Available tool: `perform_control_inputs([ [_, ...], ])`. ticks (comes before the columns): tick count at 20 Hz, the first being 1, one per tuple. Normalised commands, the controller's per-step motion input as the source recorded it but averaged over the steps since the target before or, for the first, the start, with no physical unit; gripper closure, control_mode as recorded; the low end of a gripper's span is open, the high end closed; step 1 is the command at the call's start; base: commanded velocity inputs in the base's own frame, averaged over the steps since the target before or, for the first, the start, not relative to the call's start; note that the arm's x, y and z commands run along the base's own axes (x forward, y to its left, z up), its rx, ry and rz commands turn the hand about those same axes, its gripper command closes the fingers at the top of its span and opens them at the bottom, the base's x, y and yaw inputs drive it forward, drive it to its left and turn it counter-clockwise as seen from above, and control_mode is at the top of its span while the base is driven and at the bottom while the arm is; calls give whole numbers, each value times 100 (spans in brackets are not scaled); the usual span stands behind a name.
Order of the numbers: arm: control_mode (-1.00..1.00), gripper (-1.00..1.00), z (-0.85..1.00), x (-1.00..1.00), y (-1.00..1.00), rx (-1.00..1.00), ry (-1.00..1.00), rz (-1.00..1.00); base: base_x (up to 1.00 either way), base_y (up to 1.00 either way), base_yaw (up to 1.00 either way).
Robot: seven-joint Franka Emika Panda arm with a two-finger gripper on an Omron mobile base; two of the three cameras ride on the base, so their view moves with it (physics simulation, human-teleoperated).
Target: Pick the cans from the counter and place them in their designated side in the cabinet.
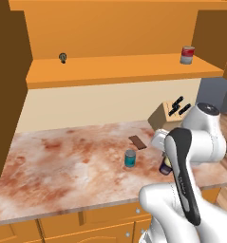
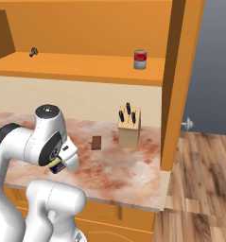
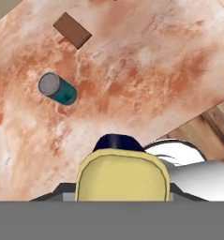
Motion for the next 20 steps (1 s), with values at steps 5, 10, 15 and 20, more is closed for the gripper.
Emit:
perform_control_inputs([
  [5, -100, 100, 33, -12, -8, 3, -13, 0, 0, 0, 0],
  [10, -100, 100, 28, -4, -7, 3, -11, 0, 0, 0, 0],
  [15, -100, 100, 26, -7, -3, 2, -11, 0, 0, 0, 0],
  [20, -100, 100, 31, -11, -3, 4, -9, -1, 0, 0, 0],
])
